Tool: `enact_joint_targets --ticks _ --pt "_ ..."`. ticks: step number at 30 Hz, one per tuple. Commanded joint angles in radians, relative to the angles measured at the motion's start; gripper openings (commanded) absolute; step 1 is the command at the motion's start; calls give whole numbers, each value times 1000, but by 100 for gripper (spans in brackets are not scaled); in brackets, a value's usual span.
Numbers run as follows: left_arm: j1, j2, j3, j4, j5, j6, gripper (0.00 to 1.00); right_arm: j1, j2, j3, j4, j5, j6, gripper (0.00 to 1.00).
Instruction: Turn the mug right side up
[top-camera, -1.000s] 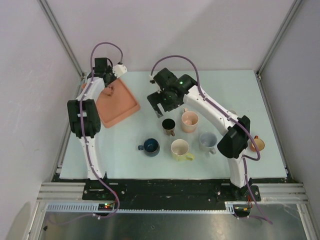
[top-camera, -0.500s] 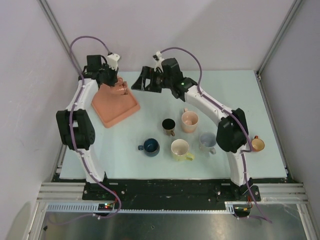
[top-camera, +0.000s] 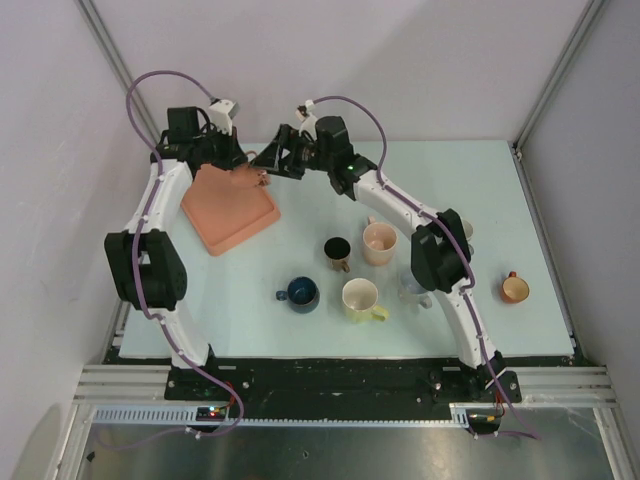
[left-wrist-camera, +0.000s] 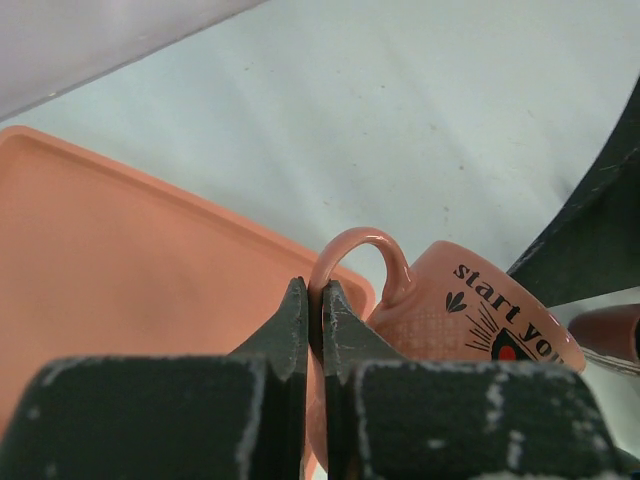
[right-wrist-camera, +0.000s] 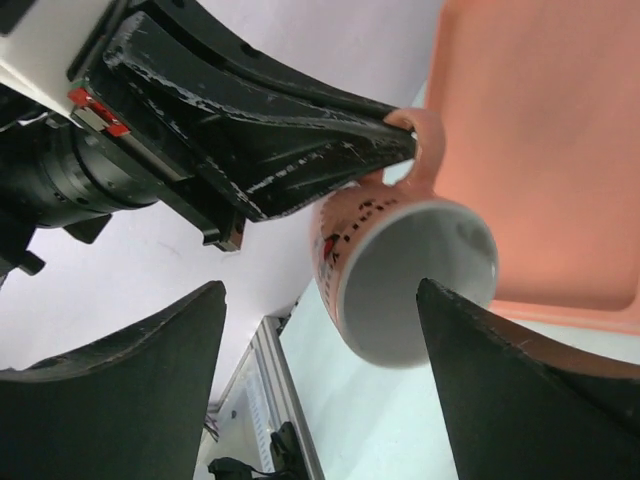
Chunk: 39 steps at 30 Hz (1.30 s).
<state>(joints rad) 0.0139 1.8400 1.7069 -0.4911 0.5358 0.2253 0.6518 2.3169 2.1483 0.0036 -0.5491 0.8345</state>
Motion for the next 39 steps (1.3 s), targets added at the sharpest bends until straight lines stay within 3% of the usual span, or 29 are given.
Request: enact_joint_targets --ticks 1,7,8,10,12,13,15,16,17,18,23,29,34,39 --pt "-5 -76 22 15 84 -67 0 13 29 69 106 -55 43 75" --pt "-5 -64 87 16 123 -140 0 39 75 101 102 -133 63 45" --pt "-5 -64 93 16 128 -151 0 40 74 101 95 -139 59 38" --pt "-5 -66 91 16 142 -169 0 40 60 103 62 -135 33 13" --pt "-5 -76 80 9 144 -173 0 36 21 103 -26 -98 -30 3" --pt "-5 -80 79 -5 143 -165 1 35 2 104 -79 -67 -85 2" --pt "-5 -88 84 -46 139 -145 41 33 -47 105 -198 -6 -191 0" --pt "-4 -93 88 -67 134 -133 70 34 -73 105 -261 24 -240 0" --pt "2 -100 90 -93 129 -122 85 37 -93 105 -309 60 -303 0" --pt "9 -107 90 -113 127 -114 92 39 -117 107 -368 92 -351 0" --pt "97 -149 79 -170 96 -153 99 84 -183 142 -647 281 -623 0" --pt "160 -184 28 -209 -105 -79 100 253 -272 153 -987 367 -988 0" --pt "177 -186 -27 -231 -199 -26 100 447 -346 -15 -1080 304 -1188 0" --pt "184 -190 -65 -231 -226 2 100 559 -269 -21 -1149 348 -1279 0"
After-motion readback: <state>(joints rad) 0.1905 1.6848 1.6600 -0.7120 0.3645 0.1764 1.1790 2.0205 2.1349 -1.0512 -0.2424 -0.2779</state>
